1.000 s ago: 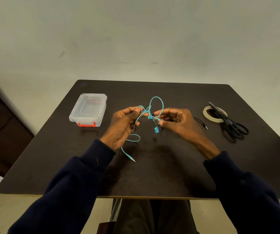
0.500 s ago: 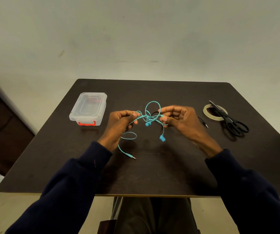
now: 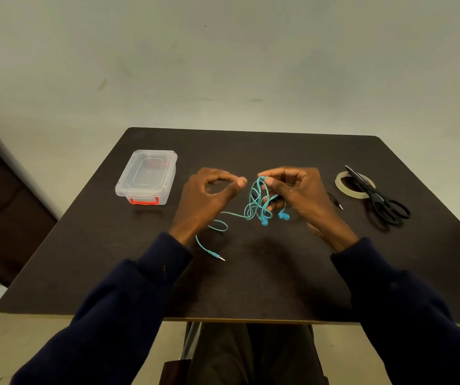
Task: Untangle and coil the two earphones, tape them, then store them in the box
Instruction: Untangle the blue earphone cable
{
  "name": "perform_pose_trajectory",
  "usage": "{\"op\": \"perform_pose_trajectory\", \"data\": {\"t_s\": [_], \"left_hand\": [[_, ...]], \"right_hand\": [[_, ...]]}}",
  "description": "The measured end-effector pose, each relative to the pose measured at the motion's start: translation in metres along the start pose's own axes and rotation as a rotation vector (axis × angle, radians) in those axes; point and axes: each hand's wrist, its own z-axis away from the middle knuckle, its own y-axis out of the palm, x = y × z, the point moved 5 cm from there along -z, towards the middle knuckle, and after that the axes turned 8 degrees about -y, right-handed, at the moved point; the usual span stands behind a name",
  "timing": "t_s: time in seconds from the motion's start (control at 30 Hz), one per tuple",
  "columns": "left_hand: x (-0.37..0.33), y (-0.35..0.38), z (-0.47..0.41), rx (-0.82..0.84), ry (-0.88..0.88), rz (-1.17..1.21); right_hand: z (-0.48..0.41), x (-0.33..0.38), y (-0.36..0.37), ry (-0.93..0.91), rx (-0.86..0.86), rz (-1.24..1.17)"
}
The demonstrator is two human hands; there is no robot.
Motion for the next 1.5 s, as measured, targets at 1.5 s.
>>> {"op": "perform_pose_trajectory", "data": {"t_s": [1.5], "left_hand": [[0.005,0.026,-0.004,0.186,-0.390,0.741]], "right_hand": [[0.002,-0.014,-0.009,-0.086,0.081,0.207]]}}
